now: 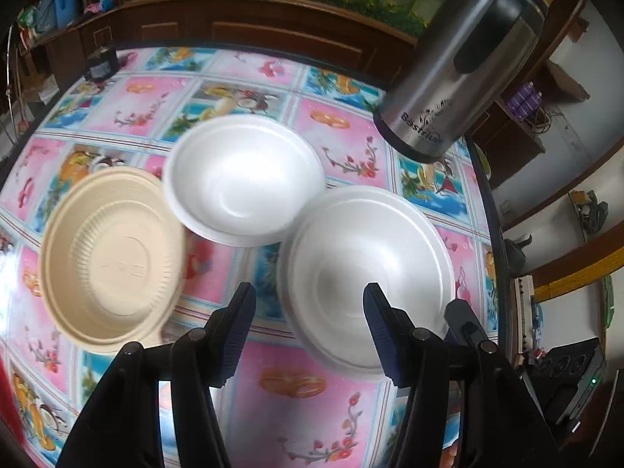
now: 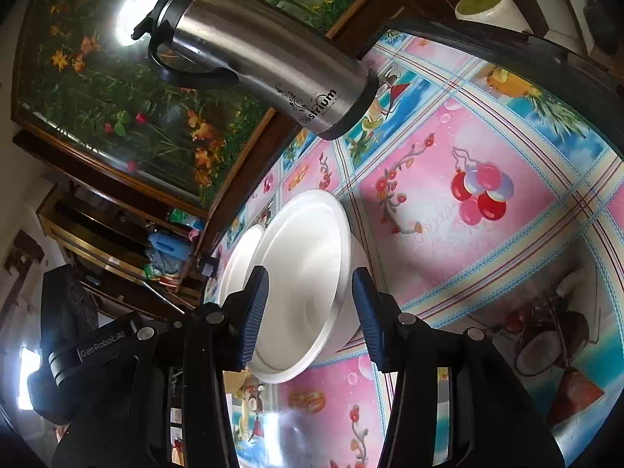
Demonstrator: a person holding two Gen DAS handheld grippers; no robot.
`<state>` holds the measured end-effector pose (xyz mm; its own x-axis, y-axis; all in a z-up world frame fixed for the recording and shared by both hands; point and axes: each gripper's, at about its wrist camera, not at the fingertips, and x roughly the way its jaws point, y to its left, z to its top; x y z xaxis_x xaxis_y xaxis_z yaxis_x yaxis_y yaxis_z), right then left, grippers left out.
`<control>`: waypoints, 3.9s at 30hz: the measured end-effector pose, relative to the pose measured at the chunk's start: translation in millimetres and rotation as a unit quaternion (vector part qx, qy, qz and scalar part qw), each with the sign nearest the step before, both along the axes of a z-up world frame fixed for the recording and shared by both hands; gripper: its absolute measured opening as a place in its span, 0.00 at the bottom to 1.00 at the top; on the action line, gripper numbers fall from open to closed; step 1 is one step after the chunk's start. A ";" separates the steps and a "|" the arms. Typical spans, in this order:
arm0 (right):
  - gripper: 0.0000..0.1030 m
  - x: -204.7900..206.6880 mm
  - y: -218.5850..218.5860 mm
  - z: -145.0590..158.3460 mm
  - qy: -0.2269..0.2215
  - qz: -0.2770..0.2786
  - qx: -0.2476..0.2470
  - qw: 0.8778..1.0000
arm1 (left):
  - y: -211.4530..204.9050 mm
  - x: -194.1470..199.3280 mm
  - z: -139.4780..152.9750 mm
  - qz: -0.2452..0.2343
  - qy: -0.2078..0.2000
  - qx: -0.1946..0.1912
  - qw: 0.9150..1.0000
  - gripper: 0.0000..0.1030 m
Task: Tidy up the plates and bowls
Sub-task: 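Open the right gripper and move it toward the white bowls, then grasp the rim of the white plate with the right gripper, then lift the white plate and carry it to the red plate stack, then lower the white plate onto the stack and open the right gripper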
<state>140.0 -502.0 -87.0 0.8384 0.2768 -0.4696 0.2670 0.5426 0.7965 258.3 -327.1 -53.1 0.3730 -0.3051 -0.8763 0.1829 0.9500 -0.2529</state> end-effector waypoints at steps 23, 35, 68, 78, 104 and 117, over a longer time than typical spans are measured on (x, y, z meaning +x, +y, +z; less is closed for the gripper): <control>0.14 21.6 8.4 -4.2 0.072 -0.015 -0.063 0.995 | -6.9 16.9 -47.2 0.018 0.020 0.014 1.000 0.11; 0.08 10.9 14.5 9.8 0.100 -0.003 -0.061 0.993 | 11.4 -13.8 -39.0 0.018 0.025 -0.003 1.000 0.11; 0.08 -78.7 316.9 48.5 0.030 0.225 -0.126 0.966 | 333.8 -179.4 24.7 0.124 -0.111 0.004 0.986 0.10; 0.09 -41.3 478.7 47.6 0.018 0.344 -0.166 0.924 | 458.5 -197.1 19.4 0.233 -0.111 0.026 0.966 0.10; 0.15 -48.5 506.8 40.5 0.011 0.366 -0.198 0.909 | 505.0 -215.7 6.0 0.289 -0.123 0.122 0.942 0.28; 0.27 -33.0 415.3 17.9 0.036 0.281 -0.155 0.946 | 437.7 -220.5 29.7 0.207 -0.178 0.103 0.957 0.55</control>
<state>107.0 -86.7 -69.1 0.5625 0.5090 -0.6515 -0.0855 0.8196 0.5665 37.8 110.6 -23.4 0.7100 0.0986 -0.6973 -0.1803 0.9826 -0.0447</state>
